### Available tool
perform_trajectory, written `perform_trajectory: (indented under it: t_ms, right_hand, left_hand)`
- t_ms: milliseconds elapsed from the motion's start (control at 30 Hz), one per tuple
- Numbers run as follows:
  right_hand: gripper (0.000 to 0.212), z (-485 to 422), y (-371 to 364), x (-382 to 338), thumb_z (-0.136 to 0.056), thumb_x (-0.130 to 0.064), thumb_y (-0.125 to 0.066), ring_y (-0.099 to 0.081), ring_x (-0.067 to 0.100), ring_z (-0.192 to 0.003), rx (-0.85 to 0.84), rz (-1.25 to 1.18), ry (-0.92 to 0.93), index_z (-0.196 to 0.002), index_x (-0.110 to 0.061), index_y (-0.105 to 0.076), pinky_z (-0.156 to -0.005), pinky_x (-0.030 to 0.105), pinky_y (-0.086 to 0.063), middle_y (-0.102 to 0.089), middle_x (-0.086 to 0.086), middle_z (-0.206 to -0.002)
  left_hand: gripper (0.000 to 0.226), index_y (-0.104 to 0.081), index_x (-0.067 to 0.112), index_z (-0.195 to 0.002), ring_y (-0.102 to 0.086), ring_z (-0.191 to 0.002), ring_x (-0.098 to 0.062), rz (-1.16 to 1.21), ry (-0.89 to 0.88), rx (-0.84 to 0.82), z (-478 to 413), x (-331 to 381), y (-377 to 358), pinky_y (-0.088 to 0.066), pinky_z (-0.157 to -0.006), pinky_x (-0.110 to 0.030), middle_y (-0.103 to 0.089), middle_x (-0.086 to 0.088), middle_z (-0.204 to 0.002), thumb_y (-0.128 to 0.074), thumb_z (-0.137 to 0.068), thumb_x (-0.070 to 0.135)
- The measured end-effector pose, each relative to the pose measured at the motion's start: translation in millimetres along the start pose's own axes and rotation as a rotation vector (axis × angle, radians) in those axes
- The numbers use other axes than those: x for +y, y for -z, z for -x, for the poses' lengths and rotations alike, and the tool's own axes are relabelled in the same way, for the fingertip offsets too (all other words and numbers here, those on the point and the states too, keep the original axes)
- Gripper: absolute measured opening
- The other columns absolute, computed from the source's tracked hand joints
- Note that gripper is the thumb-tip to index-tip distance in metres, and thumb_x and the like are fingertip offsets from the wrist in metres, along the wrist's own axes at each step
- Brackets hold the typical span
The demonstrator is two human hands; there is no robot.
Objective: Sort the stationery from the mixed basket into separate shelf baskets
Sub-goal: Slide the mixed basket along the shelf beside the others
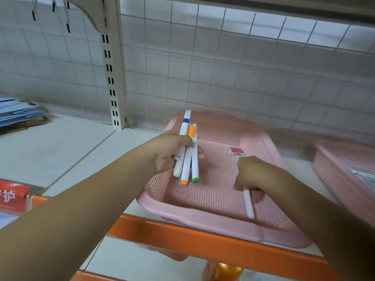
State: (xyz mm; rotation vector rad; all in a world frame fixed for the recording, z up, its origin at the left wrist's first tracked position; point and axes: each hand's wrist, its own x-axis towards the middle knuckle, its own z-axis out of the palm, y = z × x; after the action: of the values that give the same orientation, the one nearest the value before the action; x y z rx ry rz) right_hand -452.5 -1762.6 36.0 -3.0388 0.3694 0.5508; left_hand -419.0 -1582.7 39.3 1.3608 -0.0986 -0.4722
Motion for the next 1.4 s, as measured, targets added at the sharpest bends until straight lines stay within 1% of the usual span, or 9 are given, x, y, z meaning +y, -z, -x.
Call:
perform_trajectory:
  t_ms: [167, 333, 467, 633, 867, 1067, 1233, 1300, 1400]
  right_hand:
    - [0.028, 4, -4, -2, -0.083, -0.003, -0.067, -0.053, 0.018, -0.034, -0.205, -0.189, 0.042, -0.082, -0.004, -0.039, -0.042, 0.025, -0.047, -0.055, 0.013, -0.052]
    - [0.035, 2, -6, -13, -0.079, 0.002, -0.066, -0.055, 0.006, -0.037, 0.006, -0.64, 0.306, -0.108, -0.003, -0.047, -0.038, 0.02, -0.042, -0.058, 0.005, -0.064]
    - [0.009, 5, 4, -14, -0.082, -0.007, -0.068, -0.049, 0.002, -0.037, 0.181, -1.136, 0.493, -0.087, -0.004, -0.061, -0.038, 0.015, -0.036, -0.059, -0.004, -0.046]
    - [0.009, 5, 0, -20, -0.083, -0.01, -0.066, -0.052, 0.005, -0.037, 0.176, -1.227, 0.548, -0.078, -0.003, -0.062, -0.036, 0.015, -0.037, -0.061, -0.003, -0.047]
    - [0.023, -7, -5, -26, -0.084, -0.018, -0.066, -0.045, 0.005, -0.034, 0.319, -1.091, 0.571, -0.063, -0.014, -0.059, -0.038, 0.017, -0.037, -0.057, -0.002, -0.048]
    - [0.026, -11, -11, -26, -0.091, -0.03, -0.057, -0.043, 0.003, -0.049, 0.574, -0.649, 0.66, -0.069, -0.016, -0.054, -0.051, 0.014, -0.035, -0.046, -0.011, -0.055]
    - [0.053, -8, -13, -26, -0.085, -0.054, -0.024, -0.044, 0.008, -0.066, 0.697, -0.343, 0.69, -0.083, -0.012, -0.056, -0.062, 0.025, -0.036, -0.055, -0.006, -0.075]
    - [0.06, -7, -12, -25, -0.083, -0.052, -0.014, -0.051, 0.015, -0.071, 0.715, -0.269, 0.678, -0.09, -0.01, -0.057, -0.064, 0.028, -0.038, -0.061, 0.0, -0.085]
    - [0.035, -5, -8, -20, -0.088, -0.029, -0.034, -0.059, 0.026, -0.087, 0.789, -0.178, 0.616, -0.108, -0.01, -0.056, -0.069, 0.034, -0.044, -0.059, 0.004, -0.104]
  left_hand:
    - [0.017, -0.051, 0.002, -0.094, -0.064, -0.072, -0.027, 0.05, -0.001, -0.023, 0, 1, 2, -0.054, -0.071, -0.042, -0.06, -0.015, -0.076, -0.042, -0.089, -0.012]
    - [0.018, -0.055, 0.003, -0.088, -0.064, -0.075, -0.026, 0.03, -0.009, -0.002, -2, 1, 0, -0.054, -0.076, -0.041, -0.063, -0.011, -0.072, -0.046, -0.087, -0.013]
    - [0.019, -0.058, 0.005, -0.086, -0.066, -0.064, -0.017, 0.0, -0.041, -0.009, -2, 2, 0, -0.057, -0.068, -0.03, -0.066, -0.005, -0.066, -0.049, -0.087, -0.012]
    - [0.022, -0.058, 0.01, -0.092, -0.065, -0.075, -0.02, -0.003, -0.078, -0.109, -1, 1, -1, -0.056, -0.075, -0.034, -0.065, -0.008, -0.081, -0.051, -0.086, -0.01]
    - [0.027, -0.06, 0.016, -0.105, -0.066, -0.083, -0.022, 0.042, -0.099, -0.145, -5, 0, 1, -0.054, -0.082, -0.037, -0.066, -0.01, -0.095, -0.054, -0.087, -0.004]
    - [0.012, -0.064, 0.008, -0.097, -0.068, -0.08, -0.019, -0.076, -0.072, -0.05, -10, -5, 1, -0.055, -0.075, -0.03, -0.07, -0.009, -0.09, -0.062, -0.085, 0.005]
    - [0.01, -0.065, 0.009, -0.09, -0.069, -0.071, -0.016, -0.088, -0.082, 0.015, -11, -6, 0, -0.055, -0.068, -0.028, -0.071, -0.005, -0.079, -0.066, -0.082, 0.004]
    - [0.01, -0.065, 0.012, -0.085, -0.069, -0.066, -0.013, -0.091, -0.102, 0.046, -11, -6, 0, -0.054, -0.064, -0.026, -0.071, -0.002, -0.074, -0.067, -0.081, 0.003]
    - [0.013, -0.064, 0.012, -0.089, -0.07, -0.074, -0.018, -0.077, -0.143, 0.062, -10, -5, 3, -0.054, -0.069, -0.03, -0.072, -0.005, -0.08, -0.065, -0.081, 0.002]
